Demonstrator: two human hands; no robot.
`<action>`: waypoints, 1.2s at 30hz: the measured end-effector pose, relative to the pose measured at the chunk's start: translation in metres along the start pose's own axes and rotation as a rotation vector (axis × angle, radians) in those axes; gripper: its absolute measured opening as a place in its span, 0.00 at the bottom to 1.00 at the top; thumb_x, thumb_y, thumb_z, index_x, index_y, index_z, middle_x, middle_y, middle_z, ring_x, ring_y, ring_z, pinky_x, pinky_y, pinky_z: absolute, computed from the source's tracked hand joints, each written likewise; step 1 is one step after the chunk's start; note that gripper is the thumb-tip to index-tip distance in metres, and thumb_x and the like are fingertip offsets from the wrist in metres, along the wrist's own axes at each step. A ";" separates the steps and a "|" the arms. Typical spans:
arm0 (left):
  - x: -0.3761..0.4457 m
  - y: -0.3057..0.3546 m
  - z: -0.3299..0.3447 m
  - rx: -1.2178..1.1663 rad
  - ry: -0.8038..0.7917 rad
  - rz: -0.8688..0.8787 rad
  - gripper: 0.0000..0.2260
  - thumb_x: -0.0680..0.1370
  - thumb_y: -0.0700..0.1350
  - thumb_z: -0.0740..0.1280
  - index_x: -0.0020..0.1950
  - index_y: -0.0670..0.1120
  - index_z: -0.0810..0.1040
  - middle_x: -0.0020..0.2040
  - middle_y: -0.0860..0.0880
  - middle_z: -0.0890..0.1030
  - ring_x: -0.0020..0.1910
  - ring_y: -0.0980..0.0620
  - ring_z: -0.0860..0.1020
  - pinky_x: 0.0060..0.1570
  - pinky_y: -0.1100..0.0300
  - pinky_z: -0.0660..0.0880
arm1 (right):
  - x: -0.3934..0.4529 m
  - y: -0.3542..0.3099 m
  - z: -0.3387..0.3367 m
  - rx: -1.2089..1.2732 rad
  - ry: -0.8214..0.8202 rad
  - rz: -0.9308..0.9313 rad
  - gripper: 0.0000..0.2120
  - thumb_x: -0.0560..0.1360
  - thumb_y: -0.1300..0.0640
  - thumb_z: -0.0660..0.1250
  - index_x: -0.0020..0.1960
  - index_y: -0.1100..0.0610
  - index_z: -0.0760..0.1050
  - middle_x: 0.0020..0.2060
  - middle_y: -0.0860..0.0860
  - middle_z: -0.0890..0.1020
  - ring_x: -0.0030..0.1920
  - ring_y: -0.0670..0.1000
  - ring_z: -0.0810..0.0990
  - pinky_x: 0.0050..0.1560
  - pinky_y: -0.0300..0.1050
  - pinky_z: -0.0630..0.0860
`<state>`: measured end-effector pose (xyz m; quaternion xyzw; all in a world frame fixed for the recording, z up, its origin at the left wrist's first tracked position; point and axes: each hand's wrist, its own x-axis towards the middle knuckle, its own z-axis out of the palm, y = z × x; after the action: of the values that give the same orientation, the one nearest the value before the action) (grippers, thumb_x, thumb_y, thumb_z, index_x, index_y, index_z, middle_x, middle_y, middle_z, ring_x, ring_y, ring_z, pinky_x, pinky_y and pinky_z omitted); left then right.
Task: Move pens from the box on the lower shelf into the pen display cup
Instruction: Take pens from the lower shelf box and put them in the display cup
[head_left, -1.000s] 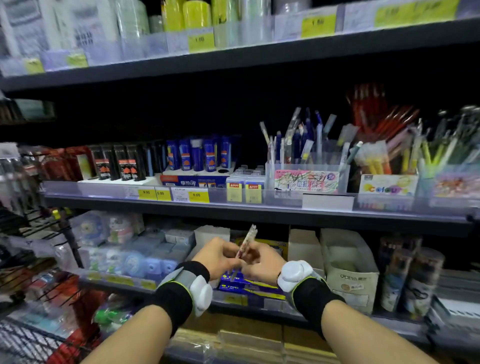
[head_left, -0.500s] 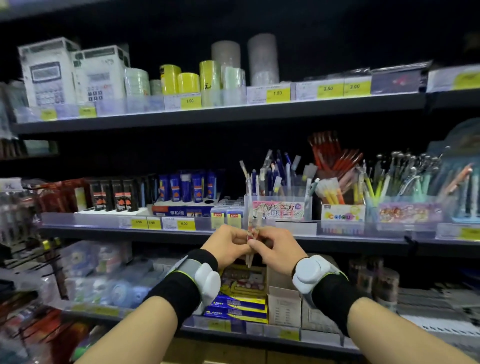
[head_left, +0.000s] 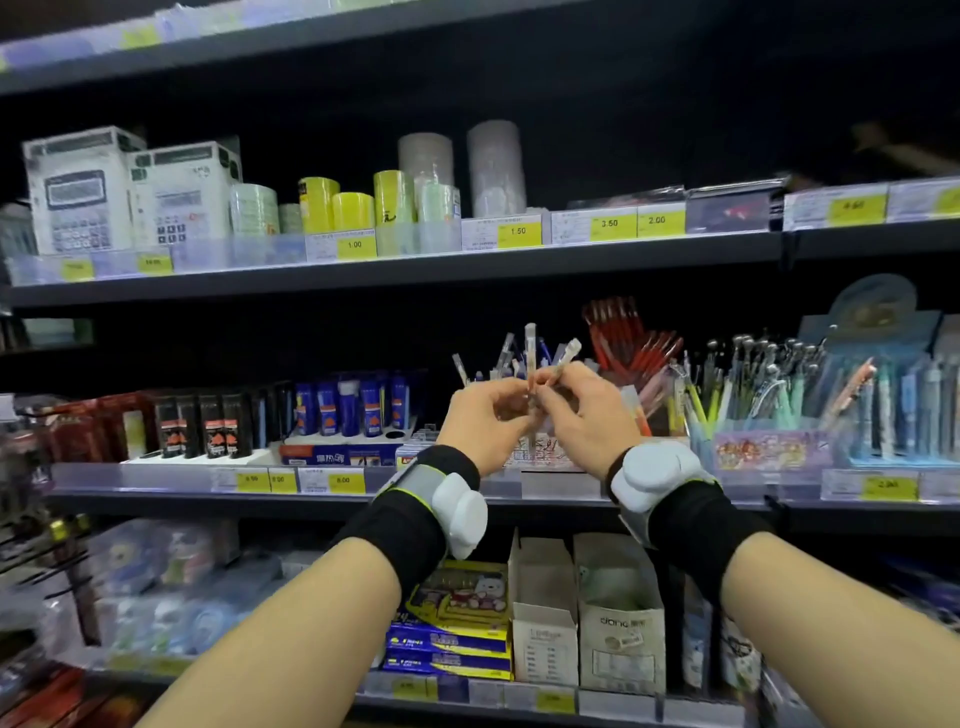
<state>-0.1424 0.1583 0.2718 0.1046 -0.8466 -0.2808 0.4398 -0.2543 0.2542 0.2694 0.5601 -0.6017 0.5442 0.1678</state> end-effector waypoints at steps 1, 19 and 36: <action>0.005 0.006 0.002 0.001 0.033 0.019 0.09 0.74 0.35 0.72 0.53 0.42 0.83 0.41 0.48 0.83 0.34 0.69 0.76 0.40 0.75 0.73 | 0.005 -0.003 -0.004 -0.009 0.023 -0.007 0.06 0.79 0.61 0.64 0.51 0.56 0.79 0.46 0.53 0.82 0.46 0.51 0.80 0.49 0.42 0.77; 0.048 -0.003 0.008 0.113 0.284 -0.004 0.05 0.74 0.39 0.71 0.48 0.46 0.83 0.40 0.53 0.82 0.38 0.65 0.78 0.39 0.80 0.71 | 0.050 0.014 -0.029 -0.118 0.122 0.081 0.04 0.75 0.59 0.68 0.48 0.56 0.74 0.35 0.49 0.83 0.38 0.49 0.81 0.41 0.40 0.76; 0.047 -0.026 0.024 0.395 0.210 -0.023 0.05 0.72 0.50 0.70 0.47 0.56 0.81 0.45 0.57 0.81 0.47 0.52 0.78 0.49 0.54 0.78 | 0.051 0.032 0.000 -0.700 -0.280 0.217 0.12 0.77 0.46 0.65 0.42 0.52 0.81 0.50 0.54 0.81 0.61 0.57 0.71 0.58 0.51 0.66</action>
<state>-0.1914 0.1267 0.2785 0.2273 -0.8334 -0.1021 0.4933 -0.2975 0.2220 0.2955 0.4709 -0.8238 0.2388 0.2065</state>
